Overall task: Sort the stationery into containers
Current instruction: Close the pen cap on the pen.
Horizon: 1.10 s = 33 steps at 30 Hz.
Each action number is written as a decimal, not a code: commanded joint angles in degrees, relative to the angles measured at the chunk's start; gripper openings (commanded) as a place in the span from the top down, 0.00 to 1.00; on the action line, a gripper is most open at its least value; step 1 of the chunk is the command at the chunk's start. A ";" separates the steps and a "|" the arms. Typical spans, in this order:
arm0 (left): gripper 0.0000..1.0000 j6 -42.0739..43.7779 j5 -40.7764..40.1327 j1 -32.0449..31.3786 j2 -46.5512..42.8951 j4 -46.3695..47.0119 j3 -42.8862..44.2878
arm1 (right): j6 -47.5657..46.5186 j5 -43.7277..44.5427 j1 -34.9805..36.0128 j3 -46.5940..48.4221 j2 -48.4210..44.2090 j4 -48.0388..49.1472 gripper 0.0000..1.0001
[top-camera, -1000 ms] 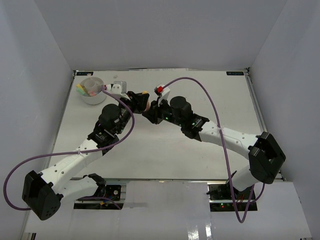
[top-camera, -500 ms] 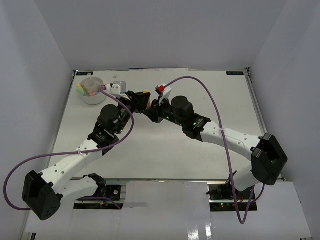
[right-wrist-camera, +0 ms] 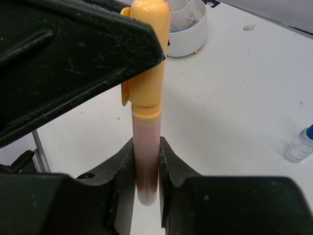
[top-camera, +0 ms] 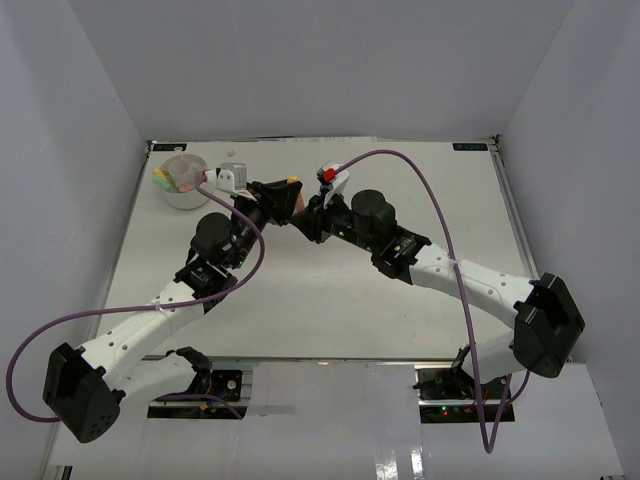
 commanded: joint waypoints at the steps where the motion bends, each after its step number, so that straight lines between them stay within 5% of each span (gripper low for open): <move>1: 0.69 0.14 1.78 0.12 -0.03 -3.81 -1.67 | -1.39 0.09 -0.79 2.20 -3.71 8.68 0.92; 22: 0.49 -1.44 6.44 0.20 0.94 -4.60 -1.05 | -4.03 0.79 -1.76 -0.96 -5.20 14.04 0.92; 33: 0.18 1.72 7.76 0.12 -3.45 -9.77 3.06 | -4.29 0.80 -2.98 -5.18 -5.82 14.39 0.92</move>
